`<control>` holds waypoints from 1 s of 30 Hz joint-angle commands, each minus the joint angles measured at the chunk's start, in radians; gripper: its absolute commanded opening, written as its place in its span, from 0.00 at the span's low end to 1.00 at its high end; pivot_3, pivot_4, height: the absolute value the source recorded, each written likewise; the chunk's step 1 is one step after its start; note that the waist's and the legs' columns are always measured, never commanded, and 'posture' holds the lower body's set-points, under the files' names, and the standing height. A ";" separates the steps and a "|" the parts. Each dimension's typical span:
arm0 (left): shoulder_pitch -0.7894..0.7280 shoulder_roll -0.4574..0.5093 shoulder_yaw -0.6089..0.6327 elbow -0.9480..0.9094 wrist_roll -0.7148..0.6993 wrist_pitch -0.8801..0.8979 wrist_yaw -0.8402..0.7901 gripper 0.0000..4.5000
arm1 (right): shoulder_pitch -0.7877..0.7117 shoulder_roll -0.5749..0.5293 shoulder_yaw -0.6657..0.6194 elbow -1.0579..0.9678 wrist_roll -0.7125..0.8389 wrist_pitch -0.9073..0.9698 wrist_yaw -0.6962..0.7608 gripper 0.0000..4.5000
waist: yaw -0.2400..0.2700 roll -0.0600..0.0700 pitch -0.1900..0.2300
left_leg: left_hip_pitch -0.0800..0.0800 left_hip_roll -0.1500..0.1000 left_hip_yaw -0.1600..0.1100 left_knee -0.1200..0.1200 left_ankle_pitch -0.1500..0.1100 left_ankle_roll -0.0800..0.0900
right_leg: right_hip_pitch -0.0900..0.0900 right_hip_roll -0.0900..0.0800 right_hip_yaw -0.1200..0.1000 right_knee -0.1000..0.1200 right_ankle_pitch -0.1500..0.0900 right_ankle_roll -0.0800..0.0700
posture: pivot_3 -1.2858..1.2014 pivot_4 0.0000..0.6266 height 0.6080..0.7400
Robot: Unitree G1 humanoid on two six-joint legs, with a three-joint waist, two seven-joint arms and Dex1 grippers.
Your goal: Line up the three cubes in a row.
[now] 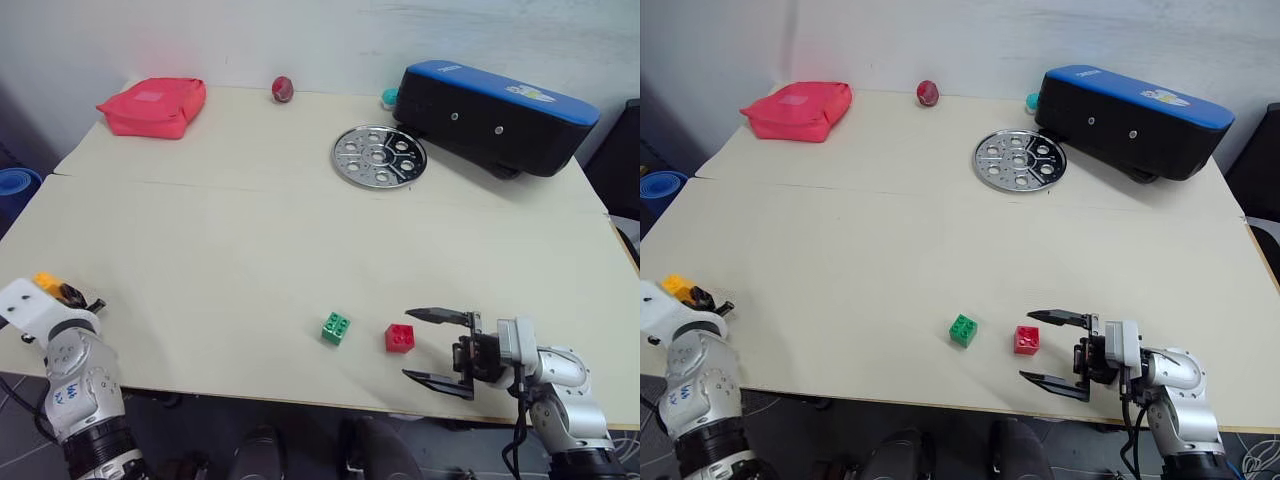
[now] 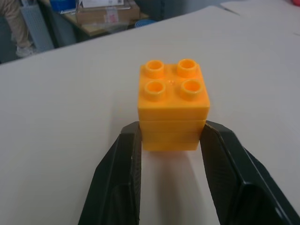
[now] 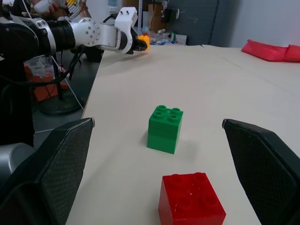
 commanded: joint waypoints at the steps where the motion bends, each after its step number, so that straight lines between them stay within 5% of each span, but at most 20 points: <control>1: -0.005 0.017 0.004 -0.008 0.014 -0.013 -0.013 0.32 | 0.007 -0.003 -0.007 -0.009 0.004 -0.006 -0.006 1.00 | 0.000 0.000 0.000 | 0.000 0.000 0.000 0.000 0.000 0.000 | 0.000 0.000 0.000 0.000 0.000 0.000 | 0.52 0.24 1.00; 5: 0.016 0.032 -0.032 -0.037 0.011 -0.037 -0.099 0.32 | 0.020 0.001 -0.009 -0.024 0.002 -0.008 -0.020 1.00 | 0.000 0.000 0.000 | 0.000 0.000 0.000 0.000 0.000 0.000 | 0.000 0.000 0.000 0.000 0.000 0.000 | 0.52 0.24 1.00; 8: 0.033 0.063 -0.083 -0.094 -0.069 -0.089 -0.331 0.32 | 0.039 -0.005 -0.013 -0.061 0.001 0.001 -0.048 1.00 | 0.000 0.000 0.000 | 0.000 0.000 0.000 0.000 0.000 0.000 | 0.000 0.000 0.000 0.000 0.000 0.000 | 0.52 0.24 1.00; 13: 0.103 0.257 -0.224 -0.229 -0.286 -0.081 -0.990 0.32 | 0.073 -0.060 -0.061 -0.154 0.016 0.050 -0.114 1.00 | -0.002 0.001 0.000 | -0.001 0.000 0.000 0.000 0.002 -0.006 | -0.001 0.000 0.000 0.000 -0.001 -0.001 | 0.52 0.24 1.00; 18: 0.117 0.545 -0.515 -0.102 -0.130 -0.268 -1.586 0.32 | 0.114 -0.135 -0.120 -0.258 0.052 0.135 -0.160 1.00 | -0.006 0.011 0.000 | 0.000 0.000 0.000 -0.003 0.001 -0.005 | -0.002 0.000 0.001 -0.001 -0.002 -0.004 | 0.52 0.24 1.00; 23: -0.173 0.470 -0.727 0.234 -0.022 -0.529 -1.901 0.32 | 0.144 -0.166 -0.162 -0.364 0.074 0.207 -0.236 1.00 | 0.004 0.013 0.000 | -0.001 0.001 0.000 -0.002 0.001 -0.001 | -0.004 0.002 -0.001 0.001 -0.003 -0.006 | 0.52 0.24 1.00; 30: -0.376 0.399 -0.878 0.531 0.023 -0.706 -1.982 0.32 | 0.214 -0.171 -0.206 -0.490 0.087 0.275 -0.322 1.00 | -0.004 0.012 0.000 | -0.006 0.000 0.001 0.001 -0.001 0.003 | -0.005 0.002 0.000 -0.001 -0.002 0.000 | 0.52 0.24 1.00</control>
